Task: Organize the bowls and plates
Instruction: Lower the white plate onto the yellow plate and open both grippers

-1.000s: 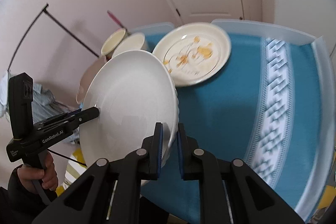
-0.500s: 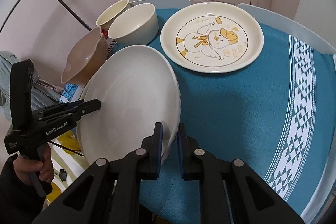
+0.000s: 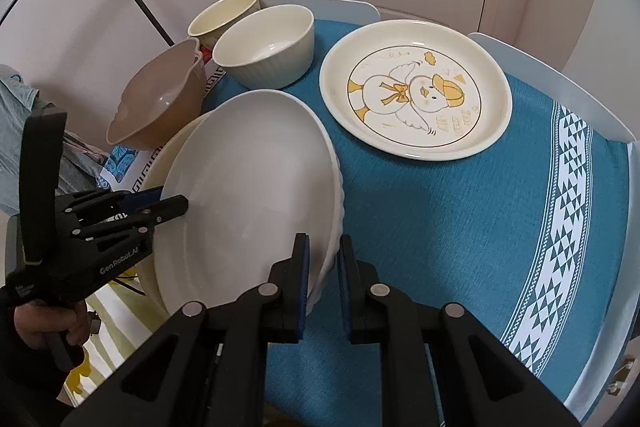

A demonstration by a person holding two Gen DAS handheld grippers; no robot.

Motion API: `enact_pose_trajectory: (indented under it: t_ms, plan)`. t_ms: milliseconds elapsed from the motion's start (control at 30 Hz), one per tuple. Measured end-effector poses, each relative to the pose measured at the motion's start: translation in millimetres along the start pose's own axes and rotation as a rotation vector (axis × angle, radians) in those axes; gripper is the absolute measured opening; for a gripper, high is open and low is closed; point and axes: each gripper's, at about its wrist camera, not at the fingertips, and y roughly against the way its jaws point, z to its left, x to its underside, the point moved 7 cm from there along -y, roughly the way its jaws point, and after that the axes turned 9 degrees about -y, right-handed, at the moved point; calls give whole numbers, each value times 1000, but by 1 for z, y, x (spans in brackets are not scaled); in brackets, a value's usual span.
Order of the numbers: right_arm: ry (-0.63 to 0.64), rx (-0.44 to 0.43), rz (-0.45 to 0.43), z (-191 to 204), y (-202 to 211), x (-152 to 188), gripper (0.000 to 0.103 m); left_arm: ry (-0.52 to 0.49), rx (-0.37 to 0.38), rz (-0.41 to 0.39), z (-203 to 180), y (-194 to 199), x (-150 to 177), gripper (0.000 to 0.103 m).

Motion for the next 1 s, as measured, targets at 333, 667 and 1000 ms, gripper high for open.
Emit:
enact_pose_trajectory:
  t_ms: [333,667,1000]
  plan:
    - [36,60,11,6,-13,5,12,-103,-144,-17,-2,10,0,17]
    - [107,108,5,17,-17,5,12,-106,-189,-26,4,13,1,17]
    - [106,94,7,19,-17,5,12,-100,-213,-30,5,14,4,17]
